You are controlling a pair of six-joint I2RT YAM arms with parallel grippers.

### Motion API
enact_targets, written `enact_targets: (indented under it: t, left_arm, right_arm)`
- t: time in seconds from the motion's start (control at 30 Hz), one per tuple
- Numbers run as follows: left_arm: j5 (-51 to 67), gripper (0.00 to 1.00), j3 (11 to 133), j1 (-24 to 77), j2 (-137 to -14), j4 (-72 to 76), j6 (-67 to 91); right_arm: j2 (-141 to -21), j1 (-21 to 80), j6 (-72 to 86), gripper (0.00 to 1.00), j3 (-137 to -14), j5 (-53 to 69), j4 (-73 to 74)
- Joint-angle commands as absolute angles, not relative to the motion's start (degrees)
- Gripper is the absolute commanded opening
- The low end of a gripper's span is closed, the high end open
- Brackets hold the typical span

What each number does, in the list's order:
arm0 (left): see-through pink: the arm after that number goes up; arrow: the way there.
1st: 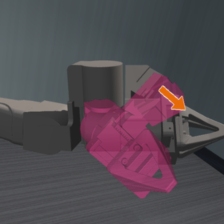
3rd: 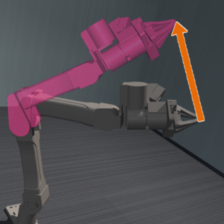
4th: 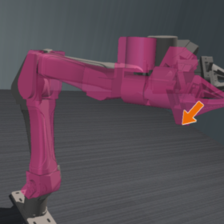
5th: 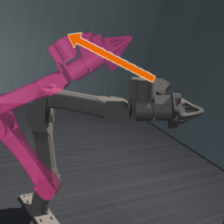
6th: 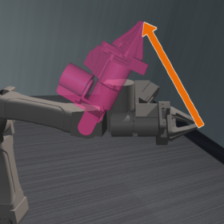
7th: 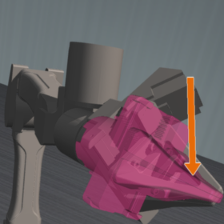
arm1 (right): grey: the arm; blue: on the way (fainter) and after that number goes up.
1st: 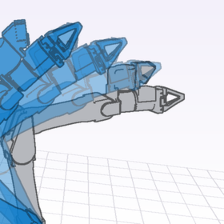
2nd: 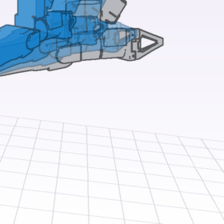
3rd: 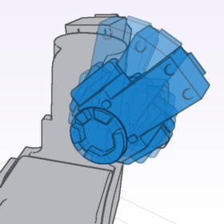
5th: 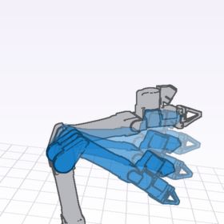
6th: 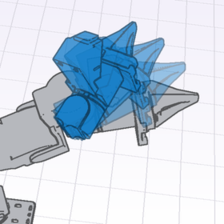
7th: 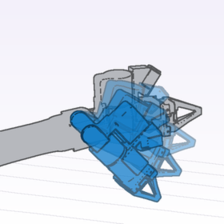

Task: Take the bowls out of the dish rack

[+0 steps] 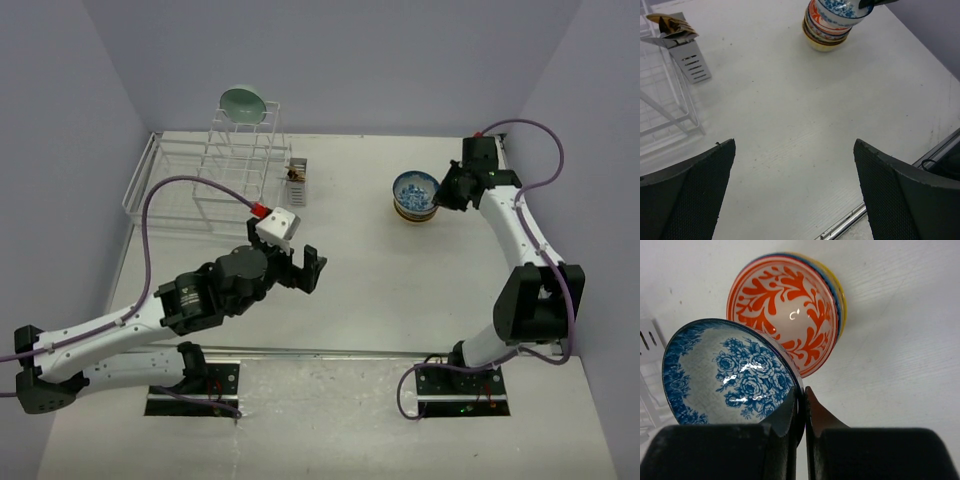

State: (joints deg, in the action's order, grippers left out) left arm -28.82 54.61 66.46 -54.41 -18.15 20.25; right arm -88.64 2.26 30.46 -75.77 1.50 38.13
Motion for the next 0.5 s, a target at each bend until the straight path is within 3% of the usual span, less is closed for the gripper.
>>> enact_targets:
  t: [0.0,0.47]
  left_arm:
    - [-33.39,1.0,52.65,66.45,-51.69,-24.51,24.78]
    - [-34.1,1.0,46.42,66.44,-48.78,-24.18,26.37]
  right_arm:
    - [-90.51,1.06,32.17,0.0,-81.82,3.78,34.62]
    - [-98.0,-2.99,31.46,0.0,-85.09,2.19,33.5]
